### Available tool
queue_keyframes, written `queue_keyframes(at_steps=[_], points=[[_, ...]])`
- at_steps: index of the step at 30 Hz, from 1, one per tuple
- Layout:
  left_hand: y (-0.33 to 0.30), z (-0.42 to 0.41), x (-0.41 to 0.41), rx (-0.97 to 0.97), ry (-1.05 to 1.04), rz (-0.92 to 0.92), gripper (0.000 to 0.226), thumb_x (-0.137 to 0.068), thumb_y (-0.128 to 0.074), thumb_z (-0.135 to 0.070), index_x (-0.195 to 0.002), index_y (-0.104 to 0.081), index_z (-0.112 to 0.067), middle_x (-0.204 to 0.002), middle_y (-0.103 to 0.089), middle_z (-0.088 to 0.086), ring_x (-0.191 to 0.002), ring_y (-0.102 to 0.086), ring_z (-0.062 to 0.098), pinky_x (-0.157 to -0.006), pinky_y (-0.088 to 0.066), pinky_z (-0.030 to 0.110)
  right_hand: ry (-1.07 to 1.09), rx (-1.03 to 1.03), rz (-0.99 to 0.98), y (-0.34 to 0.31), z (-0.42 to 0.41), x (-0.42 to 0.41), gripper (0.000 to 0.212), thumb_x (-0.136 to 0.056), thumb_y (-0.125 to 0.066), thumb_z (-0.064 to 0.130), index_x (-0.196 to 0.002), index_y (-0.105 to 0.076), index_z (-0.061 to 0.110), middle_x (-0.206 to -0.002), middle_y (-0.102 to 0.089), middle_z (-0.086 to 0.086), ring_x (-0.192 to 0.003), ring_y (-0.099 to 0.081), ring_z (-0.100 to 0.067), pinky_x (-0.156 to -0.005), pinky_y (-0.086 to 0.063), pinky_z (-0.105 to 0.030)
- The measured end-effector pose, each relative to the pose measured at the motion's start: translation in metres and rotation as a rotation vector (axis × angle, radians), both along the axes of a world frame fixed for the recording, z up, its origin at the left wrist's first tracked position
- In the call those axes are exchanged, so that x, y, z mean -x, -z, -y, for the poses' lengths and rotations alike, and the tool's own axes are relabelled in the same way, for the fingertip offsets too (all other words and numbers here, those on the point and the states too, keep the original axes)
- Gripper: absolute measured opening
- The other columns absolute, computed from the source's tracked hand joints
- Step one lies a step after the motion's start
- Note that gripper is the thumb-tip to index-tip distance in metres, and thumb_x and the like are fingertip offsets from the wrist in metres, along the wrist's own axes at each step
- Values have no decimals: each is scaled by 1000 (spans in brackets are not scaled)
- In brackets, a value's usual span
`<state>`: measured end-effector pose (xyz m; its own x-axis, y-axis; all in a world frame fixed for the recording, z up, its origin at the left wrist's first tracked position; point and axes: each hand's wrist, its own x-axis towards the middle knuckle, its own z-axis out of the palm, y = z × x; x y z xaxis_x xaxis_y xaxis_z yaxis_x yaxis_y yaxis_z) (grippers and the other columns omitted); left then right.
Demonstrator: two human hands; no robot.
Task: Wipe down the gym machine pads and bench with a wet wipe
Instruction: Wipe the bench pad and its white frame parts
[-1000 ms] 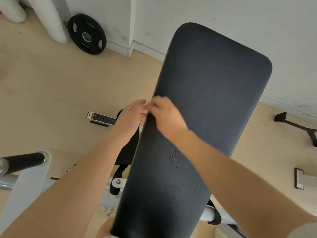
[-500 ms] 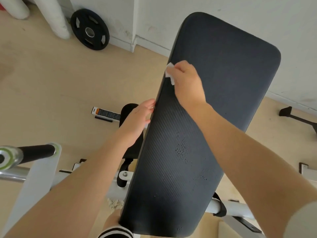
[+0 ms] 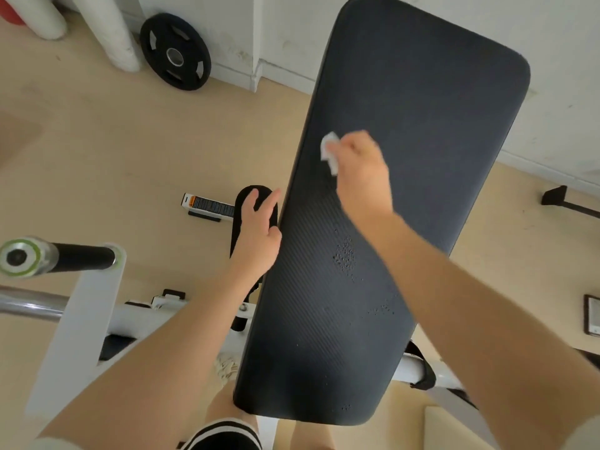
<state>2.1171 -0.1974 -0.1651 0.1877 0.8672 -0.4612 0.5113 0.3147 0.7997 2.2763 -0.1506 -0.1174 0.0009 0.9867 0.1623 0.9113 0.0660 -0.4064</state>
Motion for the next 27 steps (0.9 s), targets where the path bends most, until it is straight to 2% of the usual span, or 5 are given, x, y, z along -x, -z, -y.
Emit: queue_keyframes(at_steps=[8,12,16,18,27], points=[[17,17,-16,-128,171,-241,93,-83,-66,-21,-148,-1,-24,-152,-27,3,-135,-34,26,-110,-31,42,-159,120,155,42,21,-11,30,-87,-40,-5,-109,-59,3,-105,-53,-14,-92,-46,-26,-73,-28,-25],[19,20,-22,-162,160,-313,96,-83,-66,-18,-148,3,-25,-150,-30,6,-130,-40,29,-105,-37,45,-374,301,102,66,98,-7,34,-78,-57,-10,-110,-61,1,-98,-59,-13,-84,-55,-28,-67,-51,-35],[19,23,-31,-173,111,-387,95,-84,-64,-18,-147,6,-26,-146,-35,6,-125,-45,28,-96,-42,41,-269,234,7,43,83,-16,10,-90,-52,11,-87,-62,12,-86,-50,-2,-75,-42,-13,-65,-39,-27],[19,23,-32,-188,92,-430,93,-84,-64,-19,-148,4,-26,-143,-39,5,-120,-49,27,-92,-45,38,-125,56,23,23,49,-25,21,-91,-49,27,-74,-55,16,-79,-45,6,-67,-39,-7,-62,-33,-23],[23,23,-31,-191,87,-394,93,-84,-65,-17,-148,2,-28,-140,-43,4,-117,-50,25,-89,-46,38,-151,29,85,42,33,-28,33,-95,-42,41,-79,-59,18,-87,-57,-2,-78,-54,-6,-71,-41,-22]])
